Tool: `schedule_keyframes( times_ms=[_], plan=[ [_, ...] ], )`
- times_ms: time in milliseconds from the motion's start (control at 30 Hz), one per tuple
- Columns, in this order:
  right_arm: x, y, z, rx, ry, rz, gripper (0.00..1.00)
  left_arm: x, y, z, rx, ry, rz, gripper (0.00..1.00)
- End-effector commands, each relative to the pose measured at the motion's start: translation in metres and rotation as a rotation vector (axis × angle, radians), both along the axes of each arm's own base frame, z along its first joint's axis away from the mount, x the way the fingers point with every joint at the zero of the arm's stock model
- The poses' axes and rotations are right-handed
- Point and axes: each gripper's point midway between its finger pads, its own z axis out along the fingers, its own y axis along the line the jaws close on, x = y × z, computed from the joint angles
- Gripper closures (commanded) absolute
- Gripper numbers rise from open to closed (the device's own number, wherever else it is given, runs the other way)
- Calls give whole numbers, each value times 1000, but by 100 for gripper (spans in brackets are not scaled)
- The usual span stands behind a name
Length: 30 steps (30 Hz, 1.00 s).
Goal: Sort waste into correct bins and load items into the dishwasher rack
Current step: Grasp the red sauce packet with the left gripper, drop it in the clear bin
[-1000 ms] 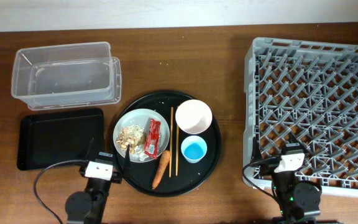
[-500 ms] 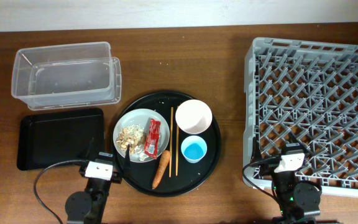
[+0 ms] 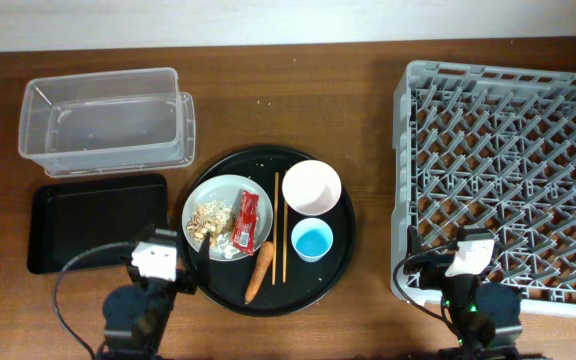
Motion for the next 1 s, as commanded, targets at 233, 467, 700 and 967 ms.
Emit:
schedule_keyframes(
  times_ms=[233,467,700,967],
  plan=[
    [6,1,54,-28,493,1,2,38,-29,68,-40,534,-124,1],
    [3,1,36,-40,650,-1,2,70,-40,62,-64,591,-163,1],
    [3,1,36,-41,650,-1,2,74,-111,-99,-20,1064,-340,28],
    [3,1,36,-41,650,-1,2,60,-110,-124,33,1163,-324,50]
  ],
)
